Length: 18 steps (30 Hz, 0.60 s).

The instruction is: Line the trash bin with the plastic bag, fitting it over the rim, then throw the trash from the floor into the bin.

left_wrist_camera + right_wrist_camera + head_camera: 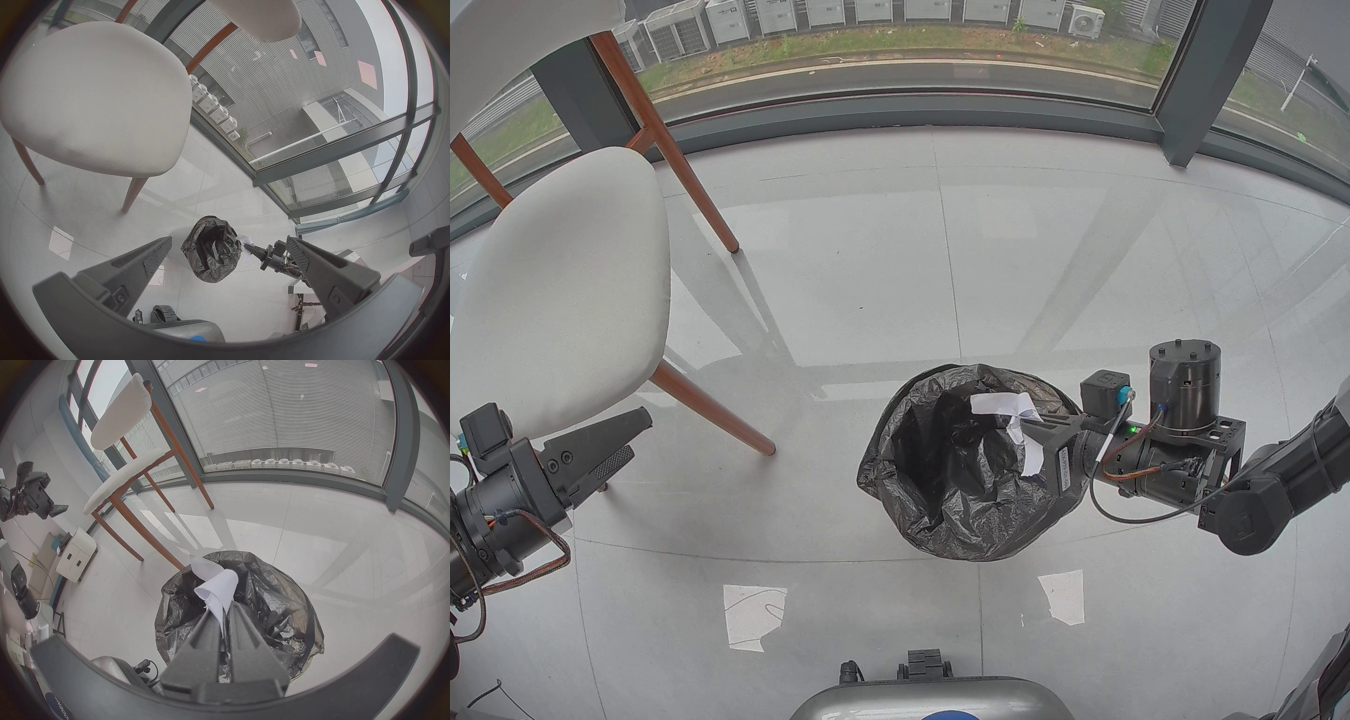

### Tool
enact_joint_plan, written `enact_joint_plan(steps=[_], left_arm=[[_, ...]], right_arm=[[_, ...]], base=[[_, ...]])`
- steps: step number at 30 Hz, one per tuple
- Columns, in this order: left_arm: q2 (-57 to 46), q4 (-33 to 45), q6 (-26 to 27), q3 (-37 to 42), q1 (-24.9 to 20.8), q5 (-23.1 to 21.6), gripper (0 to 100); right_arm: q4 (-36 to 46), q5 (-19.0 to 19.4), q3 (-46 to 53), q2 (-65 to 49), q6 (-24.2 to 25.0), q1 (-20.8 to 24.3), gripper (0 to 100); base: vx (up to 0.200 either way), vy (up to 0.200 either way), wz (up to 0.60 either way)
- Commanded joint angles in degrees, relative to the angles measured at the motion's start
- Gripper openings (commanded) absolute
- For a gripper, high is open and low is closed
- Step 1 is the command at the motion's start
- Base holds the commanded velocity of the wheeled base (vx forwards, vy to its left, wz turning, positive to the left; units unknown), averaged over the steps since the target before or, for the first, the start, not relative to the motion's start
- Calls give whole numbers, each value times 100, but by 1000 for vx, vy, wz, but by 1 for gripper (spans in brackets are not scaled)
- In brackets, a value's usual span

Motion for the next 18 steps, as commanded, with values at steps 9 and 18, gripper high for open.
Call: enact_joint_plan(steps=[9, 18], left_arm=[[9, 7, -5, 2, 163, -1, 100], [9, 7, 268, 64, 163, 237, 100]], right_arm=[[-11, -1, -117, 155, -11, 137, 100], [7, -71, 226, -442, 25, 102, 100]], base=[[0, 0, 0], [0, 0, 0]])
